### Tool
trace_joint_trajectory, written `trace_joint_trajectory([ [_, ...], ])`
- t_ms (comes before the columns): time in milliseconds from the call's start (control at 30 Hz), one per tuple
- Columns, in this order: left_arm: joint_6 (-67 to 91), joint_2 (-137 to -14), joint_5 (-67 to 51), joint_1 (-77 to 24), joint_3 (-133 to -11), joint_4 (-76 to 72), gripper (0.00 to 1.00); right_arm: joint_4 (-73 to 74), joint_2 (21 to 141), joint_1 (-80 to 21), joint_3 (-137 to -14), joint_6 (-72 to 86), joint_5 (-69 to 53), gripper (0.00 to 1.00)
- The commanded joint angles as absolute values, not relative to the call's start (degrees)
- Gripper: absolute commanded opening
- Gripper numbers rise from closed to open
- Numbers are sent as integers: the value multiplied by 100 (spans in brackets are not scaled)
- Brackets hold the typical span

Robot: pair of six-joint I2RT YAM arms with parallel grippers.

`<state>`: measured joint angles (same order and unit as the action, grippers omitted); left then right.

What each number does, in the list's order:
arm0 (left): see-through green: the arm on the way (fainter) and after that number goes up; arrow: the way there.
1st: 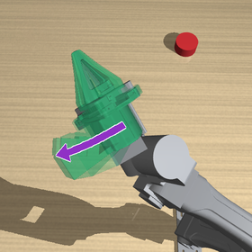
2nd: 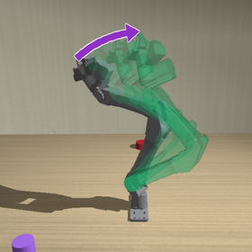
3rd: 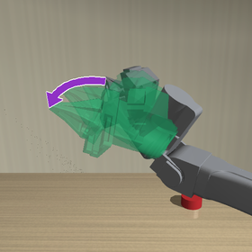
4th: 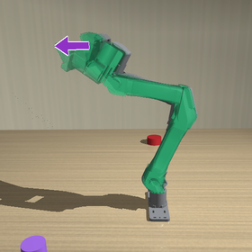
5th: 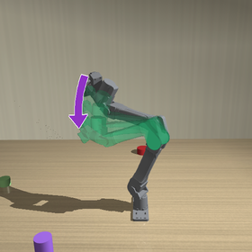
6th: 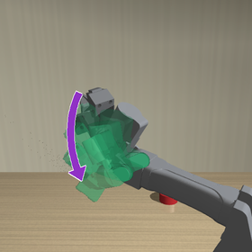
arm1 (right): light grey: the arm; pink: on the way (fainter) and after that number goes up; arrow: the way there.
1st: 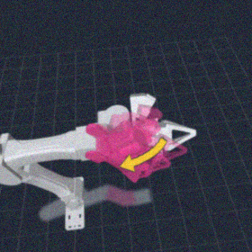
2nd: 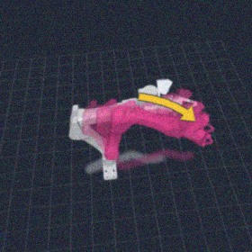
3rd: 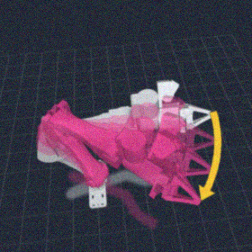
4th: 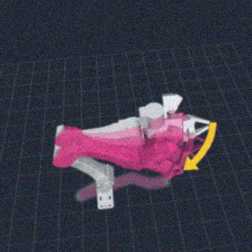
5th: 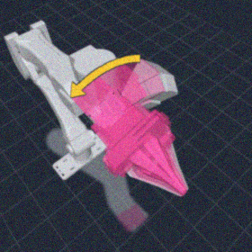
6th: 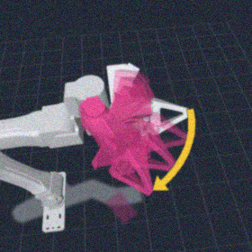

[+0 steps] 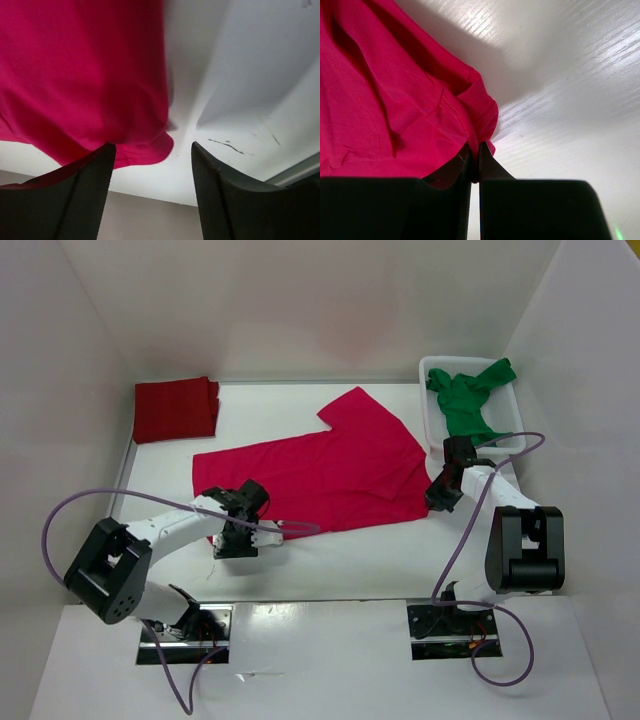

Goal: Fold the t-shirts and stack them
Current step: Fold the flattened tshirt in 1/3 of the way

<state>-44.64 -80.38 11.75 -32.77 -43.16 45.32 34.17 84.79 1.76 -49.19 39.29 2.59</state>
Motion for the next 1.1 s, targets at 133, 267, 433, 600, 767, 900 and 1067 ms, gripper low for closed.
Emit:
trace_joint_trajectory([
  [133, -4009, -8402, 1380, -3278, -4061, 4061, 64, 3410, 8438, 141, -5133, 3867, 255, 0],
  [267, -3762, -8710, 1485, -3278, -4061, 3867, 49, 3410, 8438, 141, -5133, 3867, 255, 0],
  [433, -3762, -8771, 1863, -3025, -3876, 3647, 49, 3410, 8438, 141, -5133, 3867, 255, 0],
  [600, -3762, -8640, 1863, -2892, -3876, 3647, 10, 3410, 8490, 141, -5133, 3867, 255, 0],
  [767, -4244, -7913, 2030, -2708, -3656, 3910, 4, 3620, 8490, 141, -5194, 3867, 369, 0],
  [900, -4999, -7252, 2232, -2654, -3349, 4262, 4, 3971, 8438, 141, -5378, 3867, 422, 0],
  [1067, -5115, -7329, 2285, -2654, -3428, 4473, 4, 4516, 8438, 9, -5651, 3806, 422, 0],
])
